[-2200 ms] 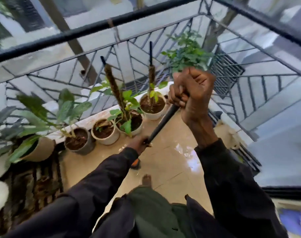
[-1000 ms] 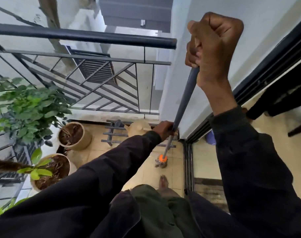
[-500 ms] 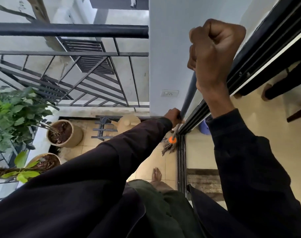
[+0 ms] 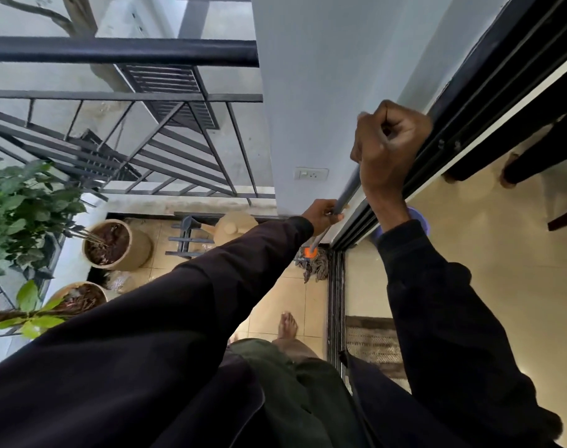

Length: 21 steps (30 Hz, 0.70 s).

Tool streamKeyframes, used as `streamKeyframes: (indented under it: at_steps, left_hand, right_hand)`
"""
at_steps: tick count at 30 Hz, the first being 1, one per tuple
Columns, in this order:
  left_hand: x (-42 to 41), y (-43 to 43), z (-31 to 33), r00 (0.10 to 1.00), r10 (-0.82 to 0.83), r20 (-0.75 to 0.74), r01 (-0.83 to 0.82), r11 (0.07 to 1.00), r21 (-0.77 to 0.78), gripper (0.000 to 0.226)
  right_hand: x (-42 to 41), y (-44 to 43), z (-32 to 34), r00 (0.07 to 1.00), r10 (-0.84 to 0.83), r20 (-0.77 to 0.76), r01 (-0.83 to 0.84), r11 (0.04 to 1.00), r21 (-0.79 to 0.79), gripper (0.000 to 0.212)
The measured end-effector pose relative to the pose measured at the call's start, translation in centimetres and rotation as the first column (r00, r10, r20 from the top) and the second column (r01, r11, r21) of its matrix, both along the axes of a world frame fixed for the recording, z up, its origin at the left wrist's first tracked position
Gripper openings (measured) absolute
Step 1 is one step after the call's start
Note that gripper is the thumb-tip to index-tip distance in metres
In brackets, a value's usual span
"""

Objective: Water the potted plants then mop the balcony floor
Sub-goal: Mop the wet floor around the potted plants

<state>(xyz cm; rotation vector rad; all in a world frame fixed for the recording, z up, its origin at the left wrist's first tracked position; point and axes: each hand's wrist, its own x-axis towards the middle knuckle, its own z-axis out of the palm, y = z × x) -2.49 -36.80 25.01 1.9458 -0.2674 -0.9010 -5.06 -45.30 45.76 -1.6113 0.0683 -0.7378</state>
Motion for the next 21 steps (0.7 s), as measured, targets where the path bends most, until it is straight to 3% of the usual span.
streamKeyframes:
  at_steps: [11,14,16,21]
  left_hand:
    - [1.1,-0.2,0.7,0.998,-0.004,-0.069,0.003,1.000,-0.011,0.044]
    - [1.8,0.5,1.3,0.998,0.059,-0.006,-0.060,0.995,-0.082,0.054]
    - [2.6,0.8,1.6,0.994,0.104,0.046,-0.098,0.987,-0.127,0.047]
    - [5.1,1.4,2.4,0.975,0.220,-0.012,-0.218,0.956,-0.198,0.036]
  right_hand:
    - [4.5,-0.9,-3.3,0.971,-0.152,-0.187,0.170,0.982,0.086,0.033]
    - [6.2,-1.3,-4.2,0.957,-0.153,-0.245,0.193,0.970,0.150,0.039]
    - [7.2,-1.9,-4.2,0.961,-0.126,-0.245,0.170,0.971,0.168,0.044]
    - [9.1,-2.2,-4.5,0.961,-0.151,-0.232,0.171,0.983,0.070,0.015]
